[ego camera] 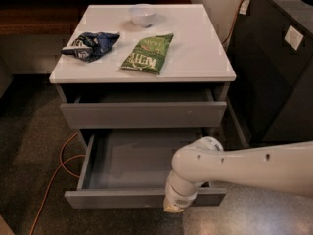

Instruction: Close middle drawer

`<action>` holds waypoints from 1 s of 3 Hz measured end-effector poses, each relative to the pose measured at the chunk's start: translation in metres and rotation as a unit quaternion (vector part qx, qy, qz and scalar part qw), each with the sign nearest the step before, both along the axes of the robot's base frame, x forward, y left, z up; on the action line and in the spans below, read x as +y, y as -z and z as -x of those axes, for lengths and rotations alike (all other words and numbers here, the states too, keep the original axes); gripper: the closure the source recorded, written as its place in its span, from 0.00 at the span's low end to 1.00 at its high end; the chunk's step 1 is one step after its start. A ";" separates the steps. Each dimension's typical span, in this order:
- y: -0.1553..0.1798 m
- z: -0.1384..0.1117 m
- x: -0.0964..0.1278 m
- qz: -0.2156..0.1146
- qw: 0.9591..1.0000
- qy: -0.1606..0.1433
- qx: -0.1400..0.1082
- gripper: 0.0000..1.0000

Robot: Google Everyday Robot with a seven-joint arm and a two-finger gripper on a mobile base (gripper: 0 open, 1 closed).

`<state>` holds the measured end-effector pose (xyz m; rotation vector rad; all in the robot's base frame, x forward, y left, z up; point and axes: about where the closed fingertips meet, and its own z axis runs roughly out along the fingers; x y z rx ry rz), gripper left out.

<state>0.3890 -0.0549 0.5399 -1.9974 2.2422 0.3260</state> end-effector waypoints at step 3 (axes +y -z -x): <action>0.087 -0.012 0.007 -0.021 0.999 0.012 -0.033 1.00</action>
Offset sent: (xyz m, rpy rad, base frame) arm 0.0125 0.0110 -0.1083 0.0537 -0.0701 -0.0258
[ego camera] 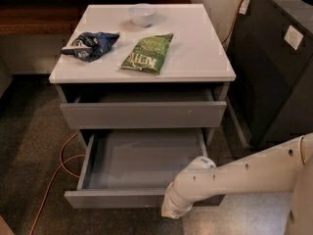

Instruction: Close middle drawer

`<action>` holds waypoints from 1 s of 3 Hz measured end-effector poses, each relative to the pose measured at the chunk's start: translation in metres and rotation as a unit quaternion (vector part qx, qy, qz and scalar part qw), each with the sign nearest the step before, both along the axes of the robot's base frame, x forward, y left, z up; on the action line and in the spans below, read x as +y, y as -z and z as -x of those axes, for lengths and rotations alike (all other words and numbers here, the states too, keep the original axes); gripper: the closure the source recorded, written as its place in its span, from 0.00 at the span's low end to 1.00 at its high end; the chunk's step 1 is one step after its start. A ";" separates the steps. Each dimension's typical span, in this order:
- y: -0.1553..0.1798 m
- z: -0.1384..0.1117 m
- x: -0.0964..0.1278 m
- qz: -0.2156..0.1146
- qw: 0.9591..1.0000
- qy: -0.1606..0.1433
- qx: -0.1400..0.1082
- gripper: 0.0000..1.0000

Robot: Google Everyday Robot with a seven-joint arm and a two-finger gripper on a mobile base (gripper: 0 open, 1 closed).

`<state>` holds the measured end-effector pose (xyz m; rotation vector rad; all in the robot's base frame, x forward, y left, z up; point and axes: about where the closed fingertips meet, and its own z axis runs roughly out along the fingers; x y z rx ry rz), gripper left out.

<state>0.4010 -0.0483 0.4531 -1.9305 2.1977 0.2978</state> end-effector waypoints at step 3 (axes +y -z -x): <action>0.029 -0.044 -0.017 0.003 0.998 0.026 -0.051 1.00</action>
Offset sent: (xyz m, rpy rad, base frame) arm 0.0471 -0.0136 -0.0417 -0.0098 -0.1231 -0.0664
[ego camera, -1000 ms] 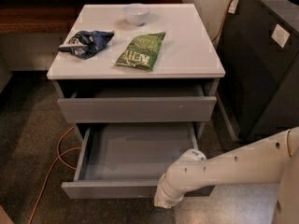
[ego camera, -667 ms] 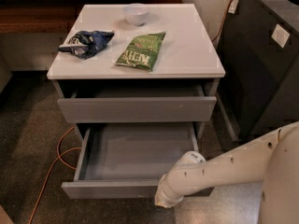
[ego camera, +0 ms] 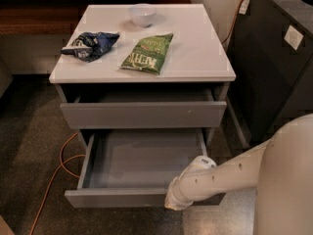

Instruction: Close middle drawer

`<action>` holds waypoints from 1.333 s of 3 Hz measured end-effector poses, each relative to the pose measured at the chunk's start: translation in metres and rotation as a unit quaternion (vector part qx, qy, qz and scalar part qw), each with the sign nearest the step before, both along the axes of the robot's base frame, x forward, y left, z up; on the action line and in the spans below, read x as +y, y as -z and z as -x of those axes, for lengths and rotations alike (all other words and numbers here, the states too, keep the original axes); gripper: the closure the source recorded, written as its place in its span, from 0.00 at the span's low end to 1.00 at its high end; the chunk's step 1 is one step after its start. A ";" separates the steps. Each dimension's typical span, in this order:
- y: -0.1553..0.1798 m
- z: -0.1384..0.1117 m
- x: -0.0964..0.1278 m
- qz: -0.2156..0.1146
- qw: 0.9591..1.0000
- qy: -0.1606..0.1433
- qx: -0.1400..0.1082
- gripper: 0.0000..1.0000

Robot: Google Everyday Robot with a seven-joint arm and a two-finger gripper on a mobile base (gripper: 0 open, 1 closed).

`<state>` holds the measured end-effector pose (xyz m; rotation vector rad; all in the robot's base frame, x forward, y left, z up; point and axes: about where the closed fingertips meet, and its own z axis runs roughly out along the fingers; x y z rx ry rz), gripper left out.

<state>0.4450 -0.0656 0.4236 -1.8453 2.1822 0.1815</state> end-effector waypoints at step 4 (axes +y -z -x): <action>0.007 -0.096 -0.004 -0.012 0.998 -0.004 -0.066 1.00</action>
Offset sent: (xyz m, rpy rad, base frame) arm 0.0553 -0.0090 -0.0143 -0.0050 -0.0897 -0.0156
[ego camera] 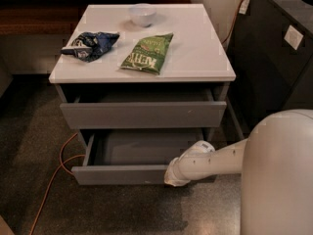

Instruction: Close middle drawer

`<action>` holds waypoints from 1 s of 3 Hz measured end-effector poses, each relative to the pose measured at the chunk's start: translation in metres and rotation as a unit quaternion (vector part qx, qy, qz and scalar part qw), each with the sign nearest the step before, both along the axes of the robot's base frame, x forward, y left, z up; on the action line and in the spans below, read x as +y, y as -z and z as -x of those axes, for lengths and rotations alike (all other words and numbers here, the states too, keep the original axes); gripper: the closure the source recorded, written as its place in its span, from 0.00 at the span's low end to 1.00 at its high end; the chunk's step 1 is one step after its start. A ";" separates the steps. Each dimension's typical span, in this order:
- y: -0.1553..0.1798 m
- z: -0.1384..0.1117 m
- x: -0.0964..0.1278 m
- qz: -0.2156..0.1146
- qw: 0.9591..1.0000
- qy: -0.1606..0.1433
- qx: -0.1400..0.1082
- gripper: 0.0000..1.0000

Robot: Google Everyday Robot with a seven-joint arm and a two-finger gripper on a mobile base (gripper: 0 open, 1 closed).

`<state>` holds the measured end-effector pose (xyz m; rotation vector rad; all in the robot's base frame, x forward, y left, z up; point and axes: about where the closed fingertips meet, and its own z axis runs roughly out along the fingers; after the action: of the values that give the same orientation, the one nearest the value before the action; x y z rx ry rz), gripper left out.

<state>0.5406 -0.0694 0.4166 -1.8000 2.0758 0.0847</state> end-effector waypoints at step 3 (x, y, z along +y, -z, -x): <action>0.015 -0.056 -0.006 -0.004 0.999 0.030 -0.024 1.00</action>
Offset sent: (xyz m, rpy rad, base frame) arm 0.0649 -0.0060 -0.0133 0.0122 -0.0529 -0.0738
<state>0.5970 -0.0752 0.4018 -1.7167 2.0901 0.0331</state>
